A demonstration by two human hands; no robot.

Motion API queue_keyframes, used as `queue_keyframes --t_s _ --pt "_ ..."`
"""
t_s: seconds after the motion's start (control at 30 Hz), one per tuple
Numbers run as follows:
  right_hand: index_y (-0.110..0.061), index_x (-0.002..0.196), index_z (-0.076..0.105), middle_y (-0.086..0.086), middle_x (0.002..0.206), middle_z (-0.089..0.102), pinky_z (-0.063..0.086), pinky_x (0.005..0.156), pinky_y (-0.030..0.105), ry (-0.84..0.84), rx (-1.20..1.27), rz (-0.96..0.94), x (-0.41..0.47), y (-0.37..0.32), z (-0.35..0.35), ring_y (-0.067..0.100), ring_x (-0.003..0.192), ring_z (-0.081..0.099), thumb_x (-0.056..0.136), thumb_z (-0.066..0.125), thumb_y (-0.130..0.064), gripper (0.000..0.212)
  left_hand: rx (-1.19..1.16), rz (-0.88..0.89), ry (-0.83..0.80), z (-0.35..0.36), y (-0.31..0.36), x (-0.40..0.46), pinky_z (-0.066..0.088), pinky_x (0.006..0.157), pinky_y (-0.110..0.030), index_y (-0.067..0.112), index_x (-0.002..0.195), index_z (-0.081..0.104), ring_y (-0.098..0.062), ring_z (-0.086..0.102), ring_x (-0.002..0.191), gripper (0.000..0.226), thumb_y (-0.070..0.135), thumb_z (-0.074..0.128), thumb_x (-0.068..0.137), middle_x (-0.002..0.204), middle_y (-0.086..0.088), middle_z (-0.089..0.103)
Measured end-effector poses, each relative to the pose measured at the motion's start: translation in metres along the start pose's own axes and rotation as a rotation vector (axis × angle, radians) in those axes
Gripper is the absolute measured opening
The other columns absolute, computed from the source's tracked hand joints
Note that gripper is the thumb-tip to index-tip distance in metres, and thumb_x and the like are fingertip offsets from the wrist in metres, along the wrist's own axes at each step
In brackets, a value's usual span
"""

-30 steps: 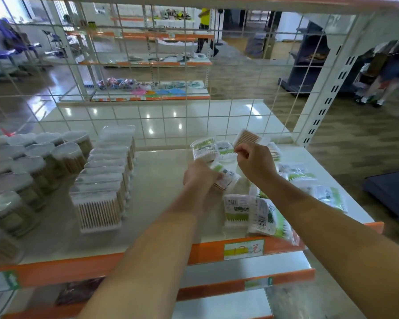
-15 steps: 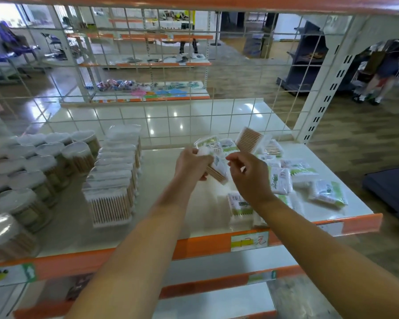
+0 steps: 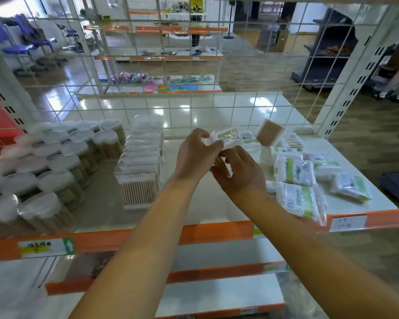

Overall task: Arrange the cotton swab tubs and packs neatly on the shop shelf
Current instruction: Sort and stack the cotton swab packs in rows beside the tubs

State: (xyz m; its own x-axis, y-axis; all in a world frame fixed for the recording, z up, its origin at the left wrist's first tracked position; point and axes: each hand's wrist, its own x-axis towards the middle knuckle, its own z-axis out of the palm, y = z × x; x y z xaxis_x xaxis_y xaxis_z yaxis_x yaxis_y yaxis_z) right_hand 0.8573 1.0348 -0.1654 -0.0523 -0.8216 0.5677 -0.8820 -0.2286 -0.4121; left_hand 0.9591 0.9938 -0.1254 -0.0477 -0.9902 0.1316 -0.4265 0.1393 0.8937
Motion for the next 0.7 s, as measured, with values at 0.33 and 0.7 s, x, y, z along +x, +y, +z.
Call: queue_keyframes --t_s 0.33,0.7 --pt "-0.013 0.091 0.067 -0.016 0.074 0.057 0.039 0.057 0.006 0.006 0.379 0.173 0.002 -0.02 -0.001 -0.002 0.063 0.054 0.084 0.065 -0.015 0.008 -0.012 0.101 -0.152 -0.06 0.012 -0.011 0.052 0.075 -0.039 0.022 0.097 0.06 -0.019 0.062 0.078 0.027 0.047 0.056 0.087 0.078 0.0 0.063" --pt "-0.009 0.104 0.068 0.004 0.093 0.069 0.054 0.083 0.034 -0.481 0.619 0.297 -0.015 -0.073 0.049 0.017 0.082 0.065 0.085 0.065 -0.015 0.021 0.099 0.074 -0.122 -0.13 -0.011 -0.021 0.05 0.062 -0.023 0.025 0.074 0.06 -0.005 0.059 0.06 0.018 0.033 0.056 0.09 0.068 0.007 0.063"
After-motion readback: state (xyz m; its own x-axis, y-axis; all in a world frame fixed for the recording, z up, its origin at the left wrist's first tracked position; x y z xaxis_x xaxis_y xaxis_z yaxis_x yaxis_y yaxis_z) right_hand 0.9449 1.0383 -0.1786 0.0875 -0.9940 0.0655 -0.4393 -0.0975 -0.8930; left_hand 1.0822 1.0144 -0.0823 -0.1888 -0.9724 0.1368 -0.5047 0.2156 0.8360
